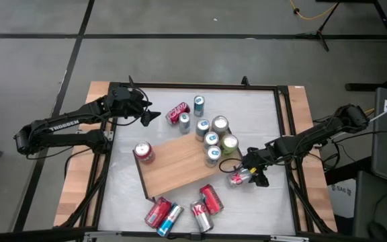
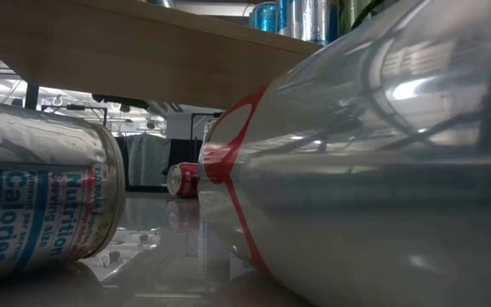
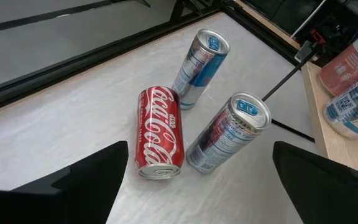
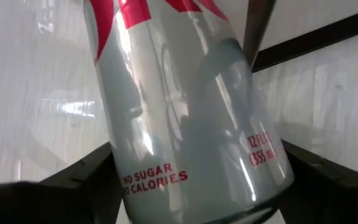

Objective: Place canned beverage on shelf
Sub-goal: Put the red silver soda can on the shelf

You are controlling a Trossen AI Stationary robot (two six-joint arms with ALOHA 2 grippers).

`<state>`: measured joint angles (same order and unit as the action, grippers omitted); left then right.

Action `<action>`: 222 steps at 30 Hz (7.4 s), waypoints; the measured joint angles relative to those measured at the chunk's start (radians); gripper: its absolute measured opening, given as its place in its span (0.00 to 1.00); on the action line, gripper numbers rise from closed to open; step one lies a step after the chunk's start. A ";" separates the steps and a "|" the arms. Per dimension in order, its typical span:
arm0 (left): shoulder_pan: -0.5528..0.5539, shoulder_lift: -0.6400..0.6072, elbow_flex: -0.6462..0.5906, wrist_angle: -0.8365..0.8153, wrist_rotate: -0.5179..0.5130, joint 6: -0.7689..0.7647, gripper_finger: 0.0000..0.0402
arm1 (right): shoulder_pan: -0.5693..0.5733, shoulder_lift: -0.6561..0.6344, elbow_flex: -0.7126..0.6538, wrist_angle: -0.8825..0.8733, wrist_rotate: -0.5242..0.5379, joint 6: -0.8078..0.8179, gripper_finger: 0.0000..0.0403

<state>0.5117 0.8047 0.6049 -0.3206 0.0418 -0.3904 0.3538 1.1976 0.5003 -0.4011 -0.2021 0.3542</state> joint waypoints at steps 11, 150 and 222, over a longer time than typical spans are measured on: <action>0.000 0.000 0.000 0.000 0.000 0.000 0.98 | 0.000 -0.002 0.003 -0.059 0.010 0.005 0.81; 0.000 0.000 0.000 0.000 0.000 0.000 0.98 | 0.000 -0.009 0.497 -0.762 -0.105 -0.110 0.74; -0.446 0.842 0.981 0.425 0.001 0.378 0.98 | -0.001 0.058 0.968 -0.512 1.016 -0.153 0.75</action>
<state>0.0656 1.6466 1.5856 0.1048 0.0429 -0.0129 0.3528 1.2556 1.4681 -0.9127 0.8144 0.2012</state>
